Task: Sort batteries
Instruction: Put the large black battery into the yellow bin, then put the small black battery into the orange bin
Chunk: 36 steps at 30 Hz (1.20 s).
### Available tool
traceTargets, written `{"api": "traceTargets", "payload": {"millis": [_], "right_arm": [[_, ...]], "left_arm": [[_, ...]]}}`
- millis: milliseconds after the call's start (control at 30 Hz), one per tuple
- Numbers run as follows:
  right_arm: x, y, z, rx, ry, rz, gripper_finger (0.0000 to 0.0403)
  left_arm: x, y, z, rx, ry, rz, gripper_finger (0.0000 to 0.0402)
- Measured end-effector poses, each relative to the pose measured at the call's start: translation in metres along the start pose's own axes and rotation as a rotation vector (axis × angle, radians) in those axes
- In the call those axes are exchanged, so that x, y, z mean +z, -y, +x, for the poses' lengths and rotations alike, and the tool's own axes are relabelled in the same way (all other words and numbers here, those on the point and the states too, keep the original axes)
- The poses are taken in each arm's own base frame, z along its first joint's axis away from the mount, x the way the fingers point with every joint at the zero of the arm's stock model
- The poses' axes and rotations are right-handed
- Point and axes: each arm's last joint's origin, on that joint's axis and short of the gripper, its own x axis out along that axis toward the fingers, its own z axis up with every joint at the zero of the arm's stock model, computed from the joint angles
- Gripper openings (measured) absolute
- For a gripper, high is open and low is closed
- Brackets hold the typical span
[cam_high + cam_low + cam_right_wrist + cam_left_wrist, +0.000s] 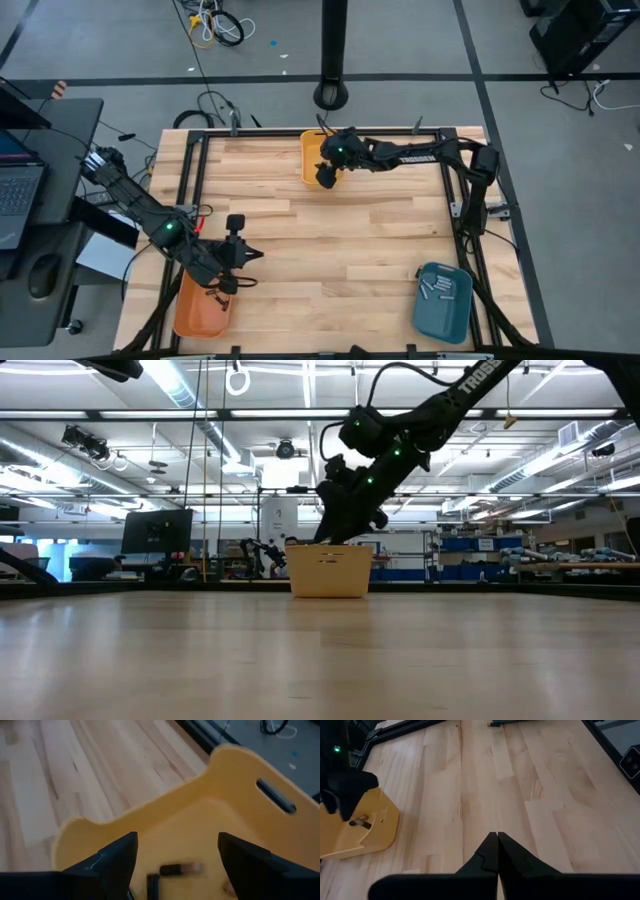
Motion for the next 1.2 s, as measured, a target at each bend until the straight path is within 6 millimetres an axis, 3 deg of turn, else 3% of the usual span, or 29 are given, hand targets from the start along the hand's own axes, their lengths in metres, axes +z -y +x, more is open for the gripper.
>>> {"api": "traceTargets", "payload": {"millis": [233, 367, 467, 600, 867, 1200], "right_arm": [[0.004, -0.005, -0.001, 0.011, 0.038, -0.044, 0.0305], [0.010, -0.012, -0.013, 0.013, 0.070, -0.095, 0.0295], [0.016, -0.020, -0.028, -0.025, 0.089, -0.157, 0.0263], [0.017, -0.031, -0.044, -0.096, 0.099, -0.240, 0.0191], [-0.008, -0.042, -0.041, -0.069, 0.097, -0.265, 0.0020], [-0.041, -0.066, -0.041, -0.009, 0.076, -0.276, 0.0020]], "left_arm": [[0.000, 0.000, 0.000, -0.002, 0.001, -0.003, 0.0005], [0.000, 0.000, 0.000, -0.003, 0.002, 0.027, 0.0005], [0.003, 0.001, 0.000, -0.024, 0.021, 0.047, 0.0005], [0.006, 0.003, 0.000, -0.065, 0.043, 0.062, 0.0005], [0.006, 0.003, 0.000, -0.070, 0.046, 0.061, 0.0005], [0.010, 0.004, -0.001, -0.081, 0.082, 0.039, 0.0005]]}}
